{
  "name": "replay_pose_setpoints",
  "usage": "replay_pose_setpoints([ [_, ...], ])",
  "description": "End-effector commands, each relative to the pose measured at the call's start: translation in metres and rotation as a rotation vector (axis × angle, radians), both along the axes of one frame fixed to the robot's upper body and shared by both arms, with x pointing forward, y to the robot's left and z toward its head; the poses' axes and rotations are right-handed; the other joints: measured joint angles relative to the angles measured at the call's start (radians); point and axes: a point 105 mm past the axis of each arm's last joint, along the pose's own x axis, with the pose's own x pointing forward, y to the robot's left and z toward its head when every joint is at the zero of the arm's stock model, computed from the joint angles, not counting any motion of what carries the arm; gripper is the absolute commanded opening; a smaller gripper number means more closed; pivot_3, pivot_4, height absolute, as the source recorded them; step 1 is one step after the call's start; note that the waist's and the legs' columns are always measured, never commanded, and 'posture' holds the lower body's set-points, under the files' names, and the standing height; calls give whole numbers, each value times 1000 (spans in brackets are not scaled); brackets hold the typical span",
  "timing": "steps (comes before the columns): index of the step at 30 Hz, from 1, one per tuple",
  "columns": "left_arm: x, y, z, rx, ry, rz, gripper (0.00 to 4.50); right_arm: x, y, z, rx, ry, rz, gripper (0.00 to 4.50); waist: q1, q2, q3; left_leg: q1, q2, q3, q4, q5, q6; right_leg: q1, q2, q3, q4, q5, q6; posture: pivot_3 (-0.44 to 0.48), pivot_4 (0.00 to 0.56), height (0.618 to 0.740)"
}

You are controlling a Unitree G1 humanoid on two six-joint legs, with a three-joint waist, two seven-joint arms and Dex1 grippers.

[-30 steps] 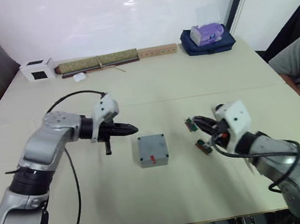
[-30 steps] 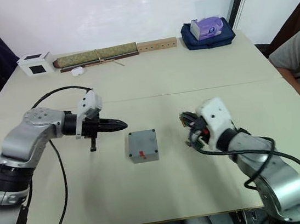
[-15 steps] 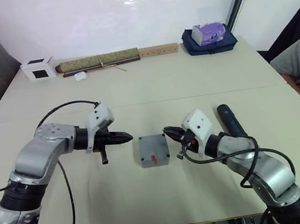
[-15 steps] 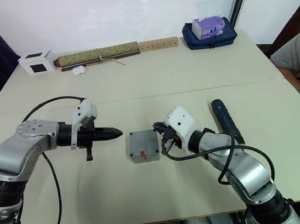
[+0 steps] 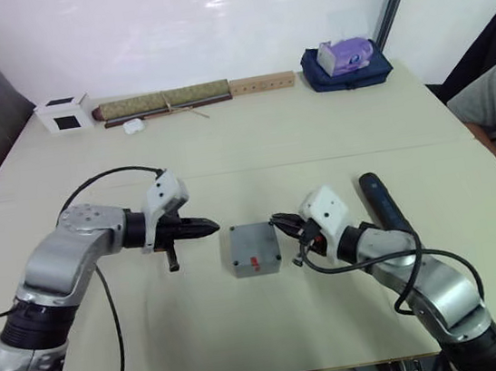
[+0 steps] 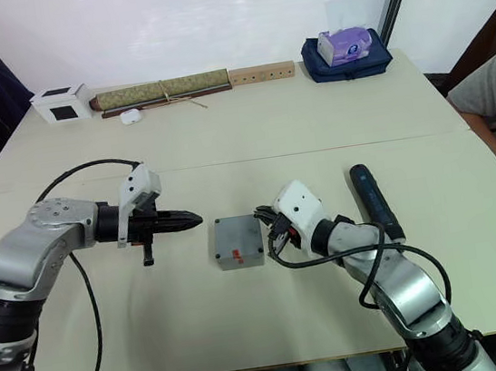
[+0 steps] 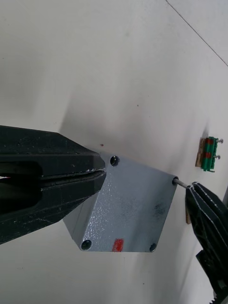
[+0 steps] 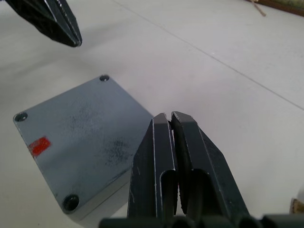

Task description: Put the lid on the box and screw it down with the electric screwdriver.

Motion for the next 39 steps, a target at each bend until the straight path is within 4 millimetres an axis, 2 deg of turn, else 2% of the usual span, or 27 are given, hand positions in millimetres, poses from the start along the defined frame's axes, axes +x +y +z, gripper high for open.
replay_pose_setpoints([
  [1,0,-3,11,-12,-50,-20,0,0,1,6,8,-34,9,52,0,0,0,0,0,0,0,0,0,0,0,0,0,0,0,0,150,740],
  [15,0,-3,10,-14,-52,-17,0,5,8,4,2,-31,35,52,0,0,0,0,0,0,0,0,0,0,0,0,0,0,0,0,150,740],
  [18,-1,-3,9,-14,-51,-14,0,4,5,3,-9,-27,32,749,0,0,0,0,0,0,0,0,0,0,0,0,0,0,0,0,150,740],
  [23,-1,-4,11,-32,-52,-11,0,1,1,9,-4,-35,32,2806,0,0,0,0,0,0,0,0,0,0,0,0,0,0,0,0,150,740],
  [25,0,-6,14,-43,-59,-15,0,0,-5,16,15,-35,17,2806,0,0,0,0,0,0,0,0,0,0,0,0,0,0,0,0,150,740],
  [29,-2,-19,22,-45,-98,-81,0,4,-41,45,133,24,-76,2806,4,0,0,0,0,0,0,0,0,0,-1,0,0,0,0,0,150,740],
  [32,-5,-33,35,-64,-127,-165,0,10,-80,72,183,69,-179,2806,7,0,0,0,0,-1,0,0,0,1,-2,0,0,0,0,0,150,740],
  [33,-6,-36,37,-53,-140,-199,0,10,-93,78,169,92,-204,3302,6,1,1,-1,0,-1,1,0,0,1,-2,0,0,0,0,0,150,740],
  [34,-7,-38,38,-33,-153,-237,0,8,-102,84,149,112,-208,3529,5,1,1,-1,0,0,1,0,0,1,-3,0,-1,0,0,0,150,740],
  [36,-10,-39,37,0,-166,-302,0,3,-117,90,74,163,-211,4259,4,1,1,-1,-1,0,0,0,0,1,-2,0,-1,0,0,0,150,740],
  [37,-9,-41,38,12,-182,-323,0,1,-129,87,26,237,-234,4444,3,1,1,0,-1,0,-1,0,1,1,-2,0,-2,0,0,0,150,740],
  [39,-7,-44,40,30,-211,-352,0,-4,-151,79,-46,382,-298,4444,1,2,2,0,-1,0,-3,-1,2,0,-1,0,-3,0,0,0,150,740],
])
